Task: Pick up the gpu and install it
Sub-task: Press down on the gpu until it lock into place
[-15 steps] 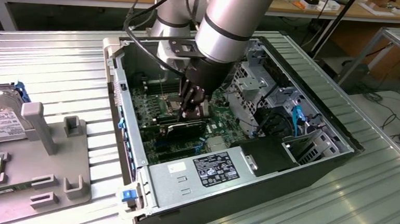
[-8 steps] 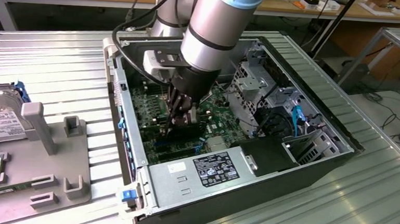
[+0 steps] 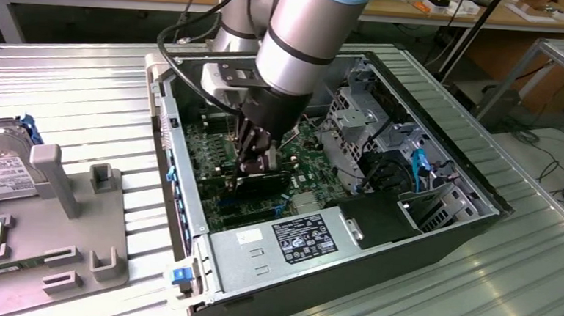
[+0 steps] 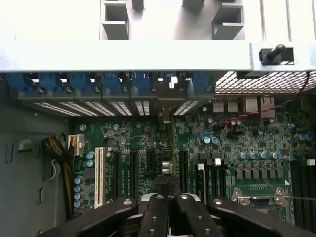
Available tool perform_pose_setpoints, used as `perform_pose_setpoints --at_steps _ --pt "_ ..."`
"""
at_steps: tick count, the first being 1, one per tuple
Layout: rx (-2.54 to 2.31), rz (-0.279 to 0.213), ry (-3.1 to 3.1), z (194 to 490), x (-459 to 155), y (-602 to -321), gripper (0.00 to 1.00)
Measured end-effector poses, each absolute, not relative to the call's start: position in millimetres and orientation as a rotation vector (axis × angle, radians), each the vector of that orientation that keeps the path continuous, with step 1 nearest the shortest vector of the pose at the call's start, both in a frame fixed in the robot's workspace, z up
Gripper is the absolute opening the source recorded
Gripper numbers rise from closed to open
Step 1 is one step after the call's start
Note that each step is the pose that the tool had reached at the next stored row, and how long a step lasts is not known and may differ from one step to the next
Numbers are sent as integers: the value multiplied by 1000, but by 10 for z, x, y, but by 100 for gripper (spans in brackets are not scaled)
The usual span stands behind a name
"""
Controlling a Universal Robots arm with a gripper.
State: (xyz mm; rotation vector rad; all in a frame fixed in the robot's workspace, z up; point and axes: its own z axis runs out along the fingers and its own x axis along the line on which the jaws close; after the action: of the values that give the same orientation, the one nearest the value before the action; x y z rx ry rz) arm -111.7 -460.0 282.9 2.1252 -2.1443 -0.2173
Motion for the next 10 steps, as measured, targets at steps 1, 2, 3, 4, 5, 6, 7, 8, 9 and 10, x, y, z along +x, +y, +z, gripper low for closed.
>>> perform_pose_setpoints --at_steps 1,2,3,4,5,6,7,8,9,10 --pt "2121 -226 -2140 2832 -1126 -4599 11" --pt "2113 -239 -2133 2835 -1136 -4599 11" --pt "2106 -252 -2125 2836 -1145 -4600 11" --pt "2097 -268 -2116 2835 -1152 -4600 11" --pt "2085 -287 -2105 2835 -1159 -4600 11" --pt "2071 -311 -2091 2835 -1168 -4599 11" --pt "2059 -330 -2080 2835 -1174 -4600 11" --pt "2049 -348 -2070 2835 -1180 -4599 11" --pt "2038 -364 -2060 2835 -1185 -4600 11" --pt "2027 -383 -2049 2836 -1190 -4600 11"
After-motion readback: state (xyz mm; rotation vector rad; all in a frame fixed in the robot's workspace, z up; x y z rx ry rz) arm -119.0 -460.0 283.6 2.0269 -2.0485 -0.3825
